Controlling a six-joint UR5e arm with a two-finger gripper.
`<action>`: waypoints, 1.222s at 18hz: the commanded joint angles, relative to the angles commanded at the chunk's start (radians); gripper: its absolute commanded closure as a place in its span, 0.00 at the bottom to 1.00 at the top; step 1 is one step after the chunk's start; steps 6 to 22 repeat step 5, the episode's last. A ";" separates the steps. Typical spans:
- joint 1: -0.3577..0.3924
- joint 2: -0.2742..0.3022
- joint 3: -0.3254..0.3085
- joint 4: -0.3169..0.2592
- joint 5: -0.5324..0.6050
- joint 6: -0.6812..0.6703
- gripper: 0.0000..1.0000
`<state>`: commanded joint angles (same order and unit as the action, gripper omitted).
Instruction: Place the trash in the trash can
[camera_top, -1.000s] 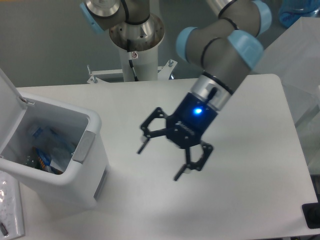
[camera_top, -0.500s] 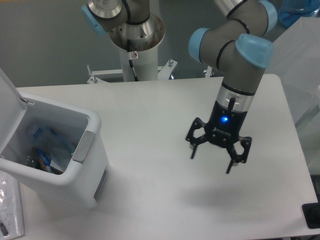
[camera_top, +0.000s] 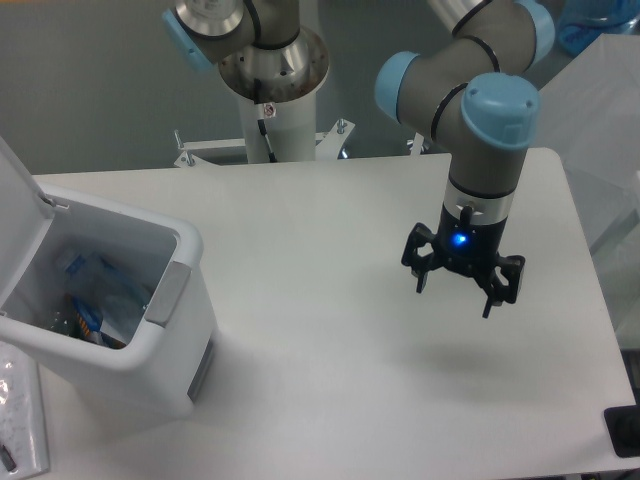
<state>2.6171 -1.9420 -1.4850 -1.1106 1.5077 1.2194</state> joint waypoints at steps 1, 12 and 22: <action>-0.008 -0.003 0.000 0.002 0.008 0.002 0.00; -0.022 -0.006 -0.009 0.011 0.008 -0.008 0.00; -0.022 -0.006 -0.009 0.011 0.008 -0.008 0.00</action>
